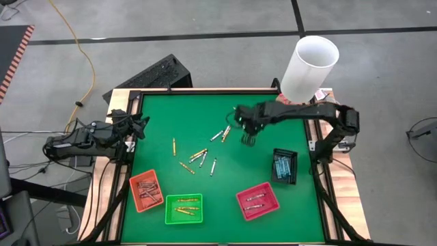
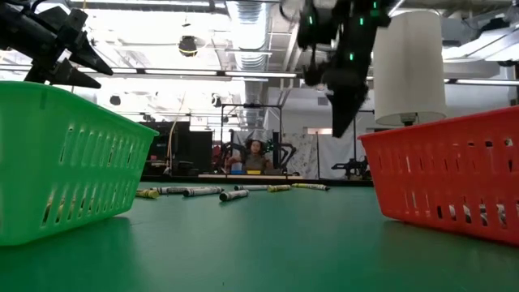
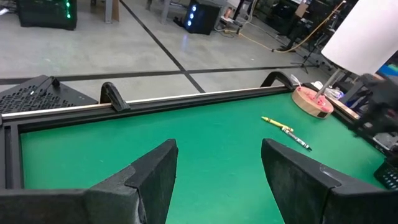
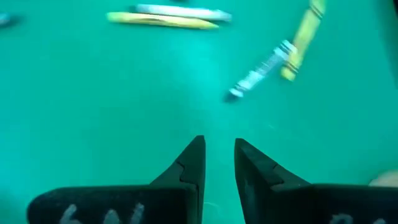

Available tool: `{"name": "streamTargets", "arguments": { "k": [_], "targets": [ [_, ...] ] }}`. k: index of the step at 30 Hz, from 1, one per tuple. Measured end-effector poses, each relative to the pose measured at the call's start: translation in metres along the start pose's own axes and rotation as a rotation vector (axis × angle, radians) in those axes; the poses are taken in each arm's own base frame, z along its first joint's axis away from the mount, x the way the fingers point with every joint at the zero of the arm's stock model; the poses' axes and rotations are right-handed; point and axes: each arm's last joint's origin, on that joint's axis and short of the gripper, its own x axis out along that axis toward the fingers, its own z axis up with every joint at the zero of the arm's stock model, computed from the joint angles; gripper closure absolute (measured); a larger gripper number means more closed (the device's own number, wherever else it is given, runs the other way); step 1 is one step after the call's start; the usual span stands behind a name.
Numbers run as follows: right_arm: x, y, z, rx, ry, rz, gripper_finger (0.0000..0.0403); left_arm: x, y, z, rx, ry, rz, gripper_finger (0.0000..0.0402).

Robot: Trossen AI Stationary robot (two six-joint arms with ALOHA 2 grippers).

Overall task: Sort crayons
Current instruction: Put the black crayon into the red bin

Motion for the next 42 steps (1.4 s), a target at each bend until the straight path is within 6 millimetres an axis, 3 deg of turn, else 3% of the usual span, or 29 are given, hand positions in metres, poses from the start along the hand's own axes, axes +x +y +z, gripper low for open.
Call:
{"name": "streamTargets", "arguments": {
  "k": [3, 7, 22, 34, 42],
  "targets": [
    [0.014, -0.025, 0.0, 0.15, -0.021, -0.021, 0.0321, 0.0, 0.0, 0.0, 0.001, -0.003, 0.004, 0.0178],
    [0.029, -0.037, 0.006, 0.223, -0.1, -0.023, 0.0321, 0.0, 0.0, 0.0, 0.0, -0.003, 0.005, 0.0178],
    [0.076, -0.029, 0.015, 0.255, -0.07, -0.053, 0.0321, 0.0, 0.0, 0.0, -0.006, -0.003, 0.005, 0.0178],
    [0.078, -0.037, 0.015, 0.317, -0.062, -0.066, 0.0314, 0.0, 0.0, 0.0, -0.006, -0.004, 0.006, 0.0178],
    [0.078, -0.037, 0.017, 0.367, -0.084, -0.062, 0.0249, 0.0, 0.0, 0.0, -0.005, -0.004, 0.005, 0.0178]
  ]
}}
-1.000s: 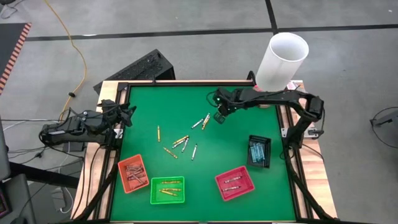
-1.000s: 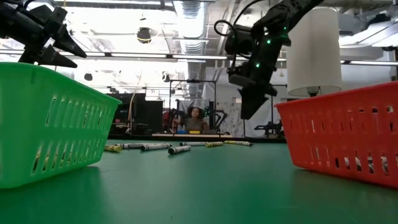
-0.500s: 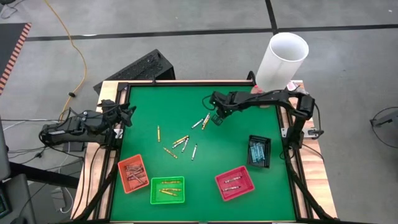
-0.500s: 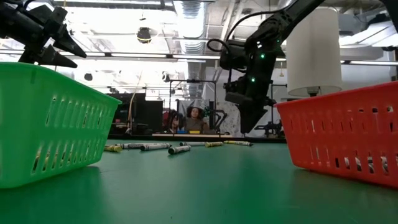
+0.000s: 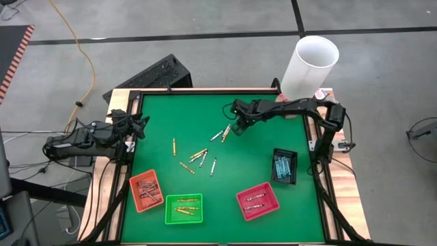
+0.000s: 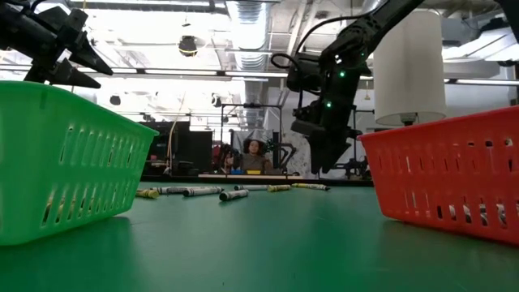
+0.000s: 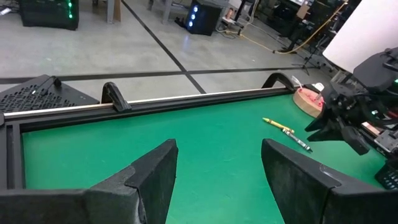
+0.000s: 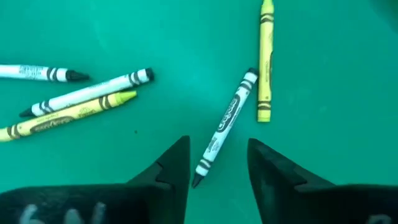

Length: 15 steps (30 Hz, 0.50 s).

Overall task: Sort crayons
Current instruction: Put the black crayon into the red bin

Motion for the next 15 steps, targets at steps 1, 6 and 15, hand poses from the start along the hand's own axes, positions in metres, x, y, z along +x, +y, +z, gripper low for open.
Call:
{"name": "streamTargets", "arguments": {
  "k": [1, 6, 15],
  "targets": [
    [0.0, 0.0, 0.0, 0.001, -0.005, -0.006, 0.0242, 0.0, 0.0, 0.0, 0.0, 0.0, 0.0, 0.0178],
    [0.004, 0.0, 0.0, -0.001, -0.014, -0.039, 0.0234, 0.0, 0.0, 0.0, 0.0, 0.0, 0.0, 0.0178],
    [0.031, 0.006, -0.005, -0.004, 0.038, -0.055, 0.0249, 0.0, 0.0, 0.0, 0.0, 0.0, 0.0, 0.0178]
  ]
}}
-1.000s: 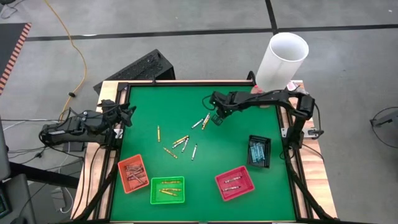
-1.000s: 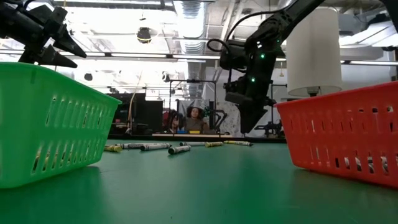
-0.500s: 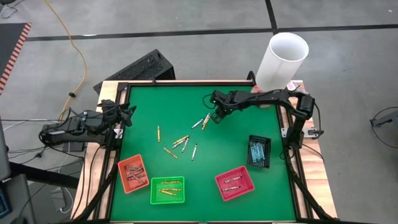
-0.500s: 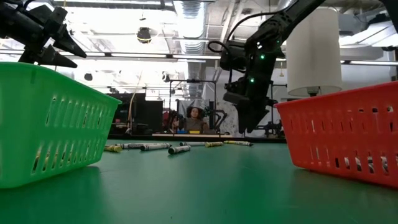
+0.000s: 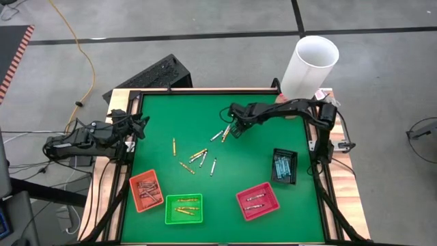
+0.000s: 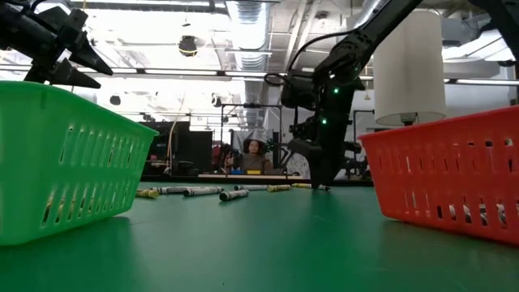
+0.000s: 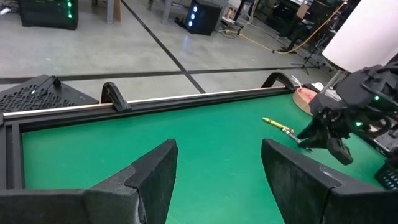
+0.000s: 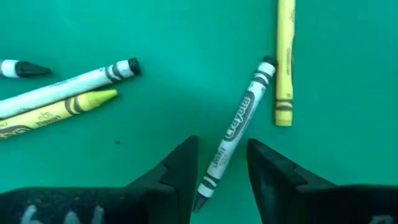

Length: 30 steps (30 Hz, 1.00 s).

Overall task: Sort crayons
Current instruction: Put the black crayon into the red bin

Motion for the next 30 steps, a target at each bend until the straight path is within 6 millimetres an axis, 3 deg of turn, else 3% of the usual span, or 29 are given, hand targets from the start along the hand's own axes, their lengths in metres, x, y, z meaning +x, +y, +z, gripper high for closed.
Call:
{"name": "streamTargets", "arguments": {
  "k": [8, 27, 30],
  "targets": [
    [0.0029, -0.0004, -0.0015, -0.002, 0.026, 0.002, 0.026, 0.0, 0.0, 0.0, 0.001, 0.0, 0.0, 0.0178],
    [0.0027, -0.0042, -0.0072, -0.008, 0.117, 0.019, 0.0393, 0.0, 0.0, 0.0, 0.001, 0.0, 0.001, 0.0178],
    [-0.0009, -0.0023, -0.0028, -0.015, 0.112, 0.023, 0.0398, 0.0, 0.0, 0.0, 0.0, 0.0, 0.0, 0.0178]
  ]
}}
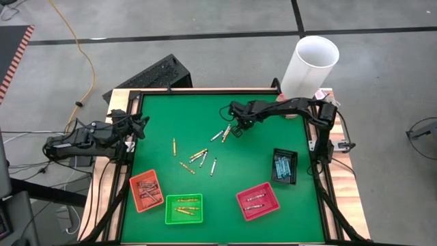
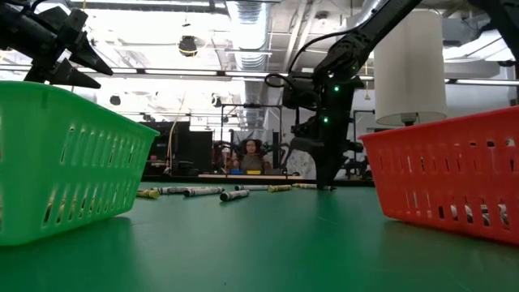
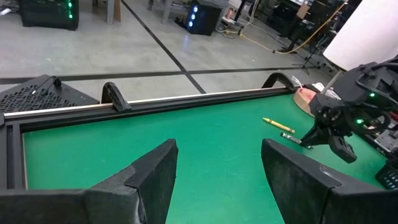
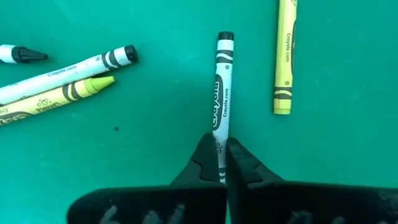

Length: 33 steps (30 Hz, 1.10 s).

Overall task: Sort crayons
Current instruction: Put the black crayon into the red bin

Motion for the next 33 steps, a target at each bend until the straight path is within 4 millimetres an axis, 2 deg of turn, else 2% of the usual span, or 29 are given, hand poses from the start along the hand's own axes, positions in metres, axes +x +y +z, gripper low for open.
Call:
{"name": "streamTargets", "arguments": {
  "k": [4, 9, 14, 22, 29, 33],
  "targets": [
    [-0.01, 0.005, 0.008, -0.034, 0.014, 0.012, 0.0399, 0.0, 0.0, 0.0, 0.0, 0.001, -0.001, 0.0178],
    [-0.035, 0.017, 0.02, -0.103, -0.011, 0.011, 0.04, 0.0, 0.0, 0.0, 0.0, 0.005, -0.006, 0.0178],
    [-0.062, 0.035, 0.012, -0.24, -0.006, 0.0, 0.04, 0.0, 0.0, 0.0, 0.0, 0.005, -0.006, 0.0178],
    [-0.113, 0.056, -0.039, -0.45, 0.101, -0.037, 0.0401, 0.0, 0.0, 0.0, 0.0, 0.005, -0.007, 0.0178],
    [-0.167, 0.089, -0.096, -0.646, 0.027, 0.059, 0.0401, 0.0, 0.0, 0.0, 0.0, 0.005, -0.007, 0.0178],
    [-0.191, 0.104, -0.13, -0.672, 0.001, 0.148, 0.0401, 0.0, 0.0, 0.0, 0.0, 0.005, -0.006, 0.0178]
  ]
}}
